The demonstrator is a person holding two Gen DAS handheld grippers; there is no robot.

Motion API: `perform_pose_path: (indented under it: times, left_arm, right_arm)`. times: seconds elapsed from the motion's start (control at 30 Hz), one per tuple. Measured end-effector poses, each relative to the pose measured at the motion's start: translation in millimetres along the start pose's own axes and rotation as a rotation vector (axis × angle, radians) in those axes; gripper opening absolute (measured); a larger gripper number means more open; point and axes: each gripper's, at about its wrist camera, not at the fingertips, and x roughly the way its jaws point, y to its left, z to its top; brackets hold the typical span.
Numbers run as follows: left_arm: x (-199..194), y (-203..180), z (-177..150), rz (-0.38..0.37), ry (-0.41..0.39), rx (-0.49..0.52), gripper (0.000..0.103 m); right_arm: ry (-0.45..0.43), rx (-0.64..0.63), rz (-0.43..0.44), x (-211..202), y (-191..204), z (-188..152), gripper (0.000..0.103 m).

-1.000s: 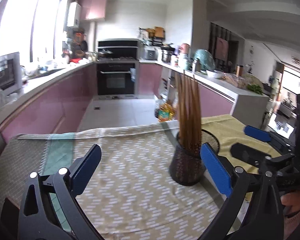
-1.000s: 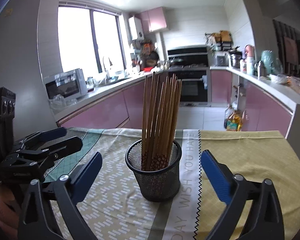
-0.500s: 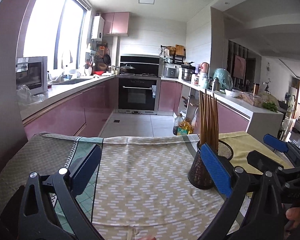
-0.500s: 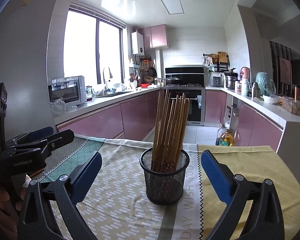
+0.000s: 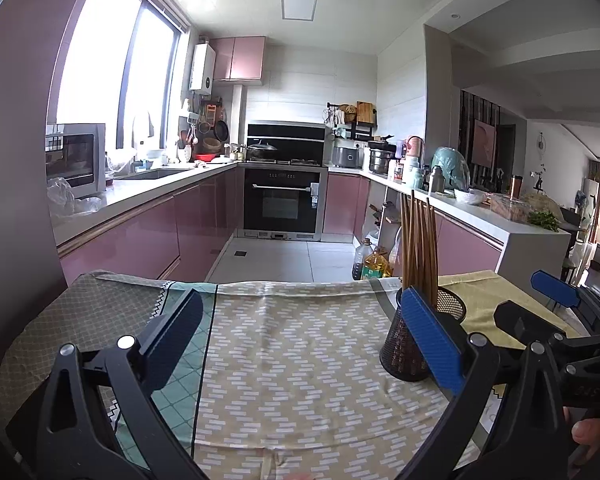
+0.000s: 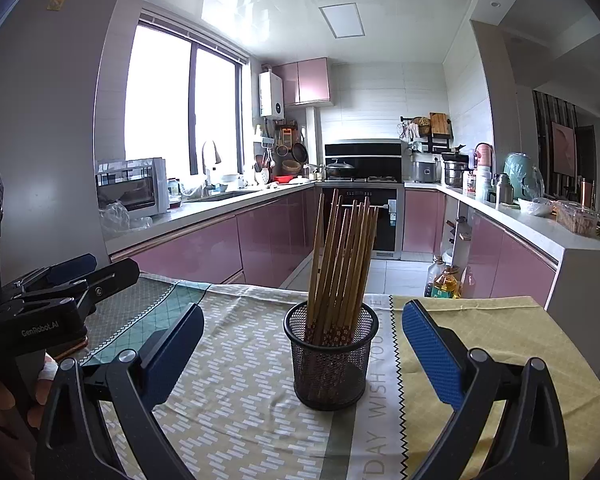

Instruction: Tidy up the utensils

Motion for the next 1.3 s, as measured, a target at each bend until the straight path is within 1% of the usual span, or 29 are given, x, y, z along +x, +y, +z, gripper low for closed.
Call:
perform_pose_path:
  times: [0.27, 0.53, 1.3]
  left_arm:
    - [-6, -1, 6, 0.008, -0.011, 0.001, 0.098]
    - [-7, -1, 6, 0.011, -0.014, 0.005, 0.098]
    - [-11, 0, 6, 0.021, -0.011, 0.006, 0.098]
  right_arm:
    - [-0.009, -0.001, -0.002, -5, 1, 1, 0.096]
    - [-0.022, 0.009, -0.008, -9, -2, 3, 0.096]
    - [-0.025, 0.003, -0.029, -14, -2, 7, 0.096]
